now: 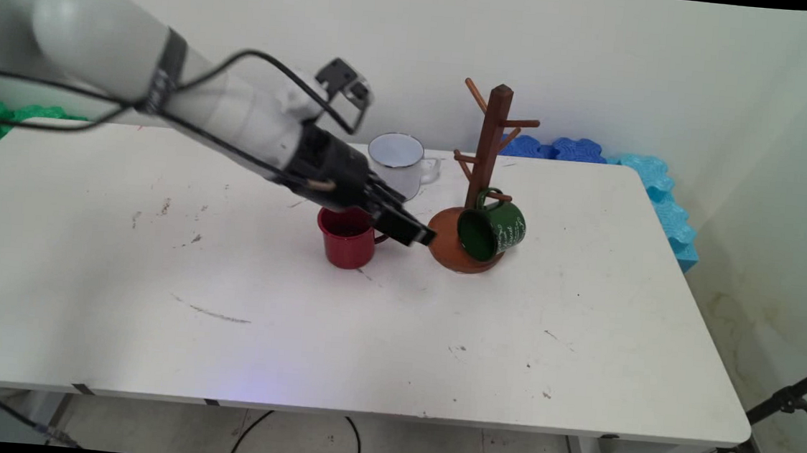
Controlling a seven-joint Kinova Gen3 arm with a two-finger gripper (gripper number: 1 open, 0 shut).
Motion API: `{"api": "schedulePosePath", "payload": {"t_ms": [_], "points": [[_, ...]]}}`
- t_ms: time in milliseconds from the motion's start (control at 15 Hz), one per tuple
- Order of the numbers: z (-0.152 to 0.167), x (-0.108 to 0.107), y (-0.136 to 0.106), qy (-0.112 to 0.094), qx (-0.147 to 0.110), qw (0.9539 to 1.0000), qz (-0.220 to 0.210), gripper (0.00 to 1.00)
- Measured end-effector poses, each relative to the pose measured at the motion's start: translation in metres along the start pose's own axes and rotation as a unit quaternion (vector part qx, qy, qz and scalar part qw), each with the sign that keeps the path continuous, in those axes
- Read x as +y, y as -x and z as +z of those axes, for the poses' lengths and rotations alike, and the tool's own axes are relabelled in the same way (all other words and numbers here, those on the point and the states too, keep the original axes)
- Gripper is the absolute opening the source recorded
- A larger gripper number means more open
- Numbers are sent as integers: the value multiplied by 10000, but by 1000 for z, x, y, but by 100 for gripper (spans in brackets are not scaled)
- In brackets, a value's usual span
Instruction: Pick up the green mug from the rack
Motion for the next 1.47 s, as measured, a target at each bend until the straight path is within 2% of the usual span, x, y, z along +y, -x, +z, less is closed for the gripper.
{"api": "schedulePosePath", "payload": {"t_ms": [400,600,1067,1467], "points": [[50,30,4,-11,457,9973,-568,100],[77,38,6,-146,655,9949,-753,100],[122,44,11,-538,869,9887,-1098,100],[151,48,14,-586,1019,9865,-1136,100]]}}
